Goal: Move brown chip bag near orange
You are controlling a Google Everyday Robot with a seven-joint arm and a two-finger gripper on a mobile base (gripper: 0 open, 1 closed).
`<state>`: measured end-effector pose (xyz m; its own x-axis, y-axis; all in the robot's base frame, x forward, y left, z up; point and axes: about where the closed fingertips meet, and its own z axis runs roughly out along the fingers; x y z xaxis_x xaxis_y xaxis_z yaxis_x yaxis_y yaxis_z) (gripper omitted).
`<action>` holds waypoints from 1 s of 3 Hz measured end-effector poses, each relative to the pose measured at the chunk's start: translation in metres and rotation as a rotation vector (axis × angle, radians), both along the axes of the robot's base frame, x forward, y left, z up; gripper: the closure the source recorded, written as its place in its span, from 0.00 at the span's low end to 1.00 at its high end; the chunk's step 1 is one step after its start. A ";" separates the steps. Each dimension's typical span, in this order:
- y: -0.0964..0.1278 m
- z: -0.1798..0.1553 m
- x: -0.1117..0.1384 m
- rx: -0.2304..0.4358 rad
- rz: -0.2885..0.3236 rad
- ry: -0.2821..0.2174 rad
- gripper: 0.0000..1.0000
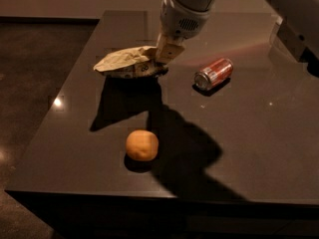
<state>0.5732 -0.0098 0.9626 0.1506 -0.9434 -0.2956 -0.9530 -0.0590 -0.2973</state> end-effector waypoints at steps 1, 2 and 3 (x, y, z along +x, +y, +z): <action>-0.016 -0.004 -0.024 -0.024 0.094 0.021 1.00; -0.033 -0.010 -0.036 -0.035 0.133 0.043 0.85; -0.045 -0.016 -0.043 -0.037 0.143 0.064 0.62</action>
Offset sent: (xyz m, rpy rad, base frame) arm -0.0552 -0.0609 -0.0175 -0.0546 0.0828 0.1754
